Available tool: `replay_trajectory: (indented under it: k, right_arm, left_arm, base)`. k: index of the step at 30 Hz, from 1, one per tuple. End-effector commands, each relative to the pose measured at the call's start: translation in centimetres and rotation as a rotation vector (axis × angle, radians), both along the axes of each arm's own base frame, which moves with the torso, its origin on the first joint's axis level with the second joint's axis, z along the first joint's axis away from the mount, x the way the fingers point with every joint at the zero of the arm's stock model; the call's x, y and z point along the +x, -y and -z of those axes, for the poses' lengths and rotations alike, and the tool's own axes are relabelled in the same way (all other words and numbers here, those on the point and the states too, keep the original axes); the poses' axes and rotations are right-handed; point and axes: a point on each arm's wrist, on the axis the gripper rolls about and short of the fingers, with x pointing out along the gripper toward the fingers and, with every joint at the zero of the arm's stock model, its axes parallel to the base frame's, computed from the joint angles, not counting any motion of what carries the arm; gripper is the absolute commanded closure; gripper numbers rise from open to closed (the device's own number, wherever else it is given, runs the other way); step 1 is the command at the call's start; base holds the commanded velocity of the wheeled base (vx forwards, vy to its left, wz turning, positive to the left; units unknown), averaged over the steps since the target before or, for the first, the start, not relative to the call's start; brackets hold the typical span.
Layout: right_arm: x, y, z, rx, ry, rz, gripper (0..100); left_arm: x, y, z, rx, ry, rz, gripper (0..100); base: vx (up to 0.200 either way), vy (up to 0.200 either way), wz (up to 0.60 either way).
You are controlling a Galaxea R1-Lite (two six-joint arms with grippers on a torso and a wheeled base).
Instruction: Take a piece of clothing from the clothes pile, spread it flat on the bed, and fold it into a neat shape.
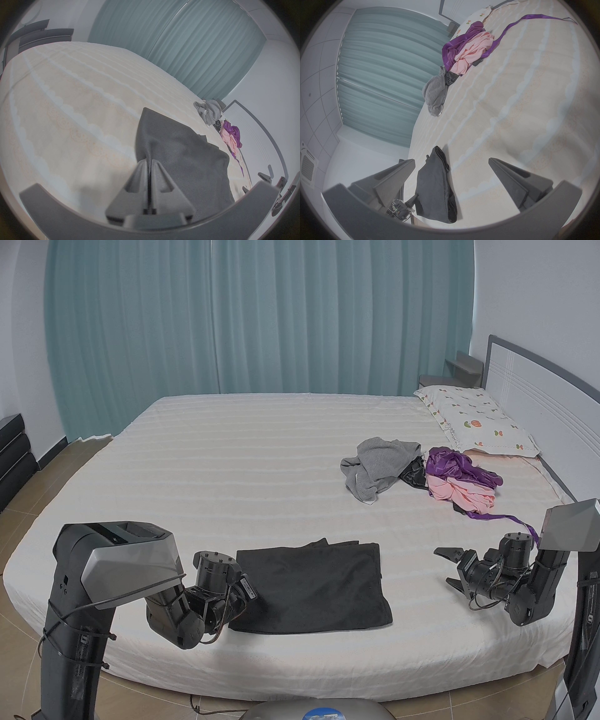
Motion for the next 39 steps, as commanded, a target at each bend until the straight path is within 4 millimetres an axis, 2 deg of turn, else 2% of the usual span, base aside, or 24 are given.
replay_trajectory:
  k: [1,31,39]
  right_arm:
    - [-0.01,-0.02,0.05,0.000,-0.001,-0.001,0]
    - [0.03,-0.02,0.03,0.001,0.000,-0.002,0]
    - [-0.01,-0.02,0.05,0.001,-0.001,-0.002,0]
  left_arm:
    - [0.05,-0.02,0.02,-0.002,0.002,-0.004,100]
    - [-0.21,-0.33,-0.11,0.006,0.003,-0.034,100]
    - [-0.07,-0.73,-0.21,0.003,0.004,-0.048,100]
  base:
    - [0.000,0.000,0.00]
    - [0.000,0.000,0.00]
    - [0.000,0.200,0.00]
